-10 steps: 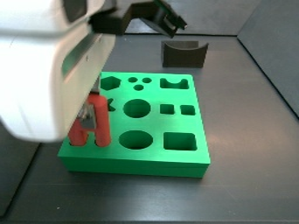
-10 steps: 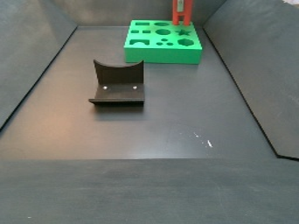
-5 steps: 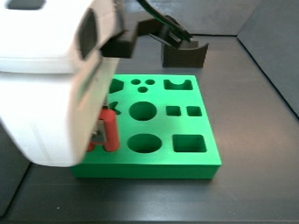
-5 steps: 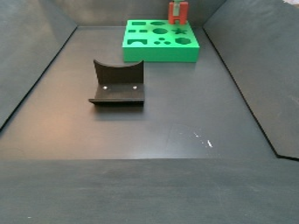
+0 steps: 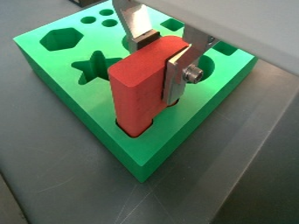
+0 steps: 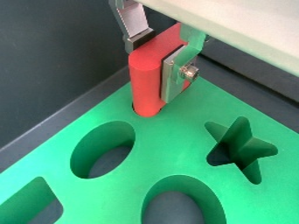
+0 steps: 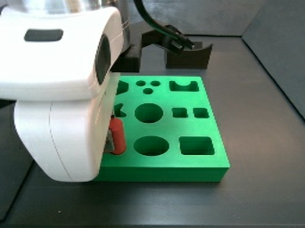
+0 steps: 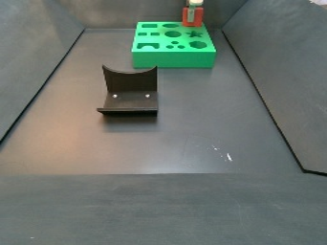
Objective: Insert the square-circle object.
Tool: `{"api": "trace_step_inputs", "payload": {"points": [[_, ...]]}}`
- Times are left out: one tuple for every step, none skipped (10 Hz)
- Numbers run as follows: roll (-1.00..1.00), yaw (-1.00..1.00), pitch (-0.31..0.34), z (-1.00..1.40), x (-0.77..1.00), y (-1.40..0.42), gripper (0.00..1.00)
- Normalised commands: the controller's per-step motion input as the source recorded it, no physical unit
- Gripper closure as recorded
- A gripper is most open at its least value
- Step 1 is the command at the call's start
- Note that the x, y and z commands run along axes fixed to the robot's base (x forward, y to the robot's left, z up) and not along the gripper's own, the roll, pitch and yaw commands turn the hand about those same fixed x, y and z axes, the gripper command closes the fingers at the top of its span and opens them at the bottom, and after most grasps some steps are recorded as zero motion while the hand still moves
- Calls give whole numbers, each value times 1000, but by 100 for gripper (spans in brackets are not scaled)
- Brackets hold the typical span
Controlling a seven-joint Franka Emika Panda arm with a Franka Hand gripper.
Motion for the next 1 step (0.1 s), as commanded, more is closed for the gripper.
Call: {"api": "trace_step_inputs", "payload": {"points": [[0,0,0,0,0,0,100]]}}
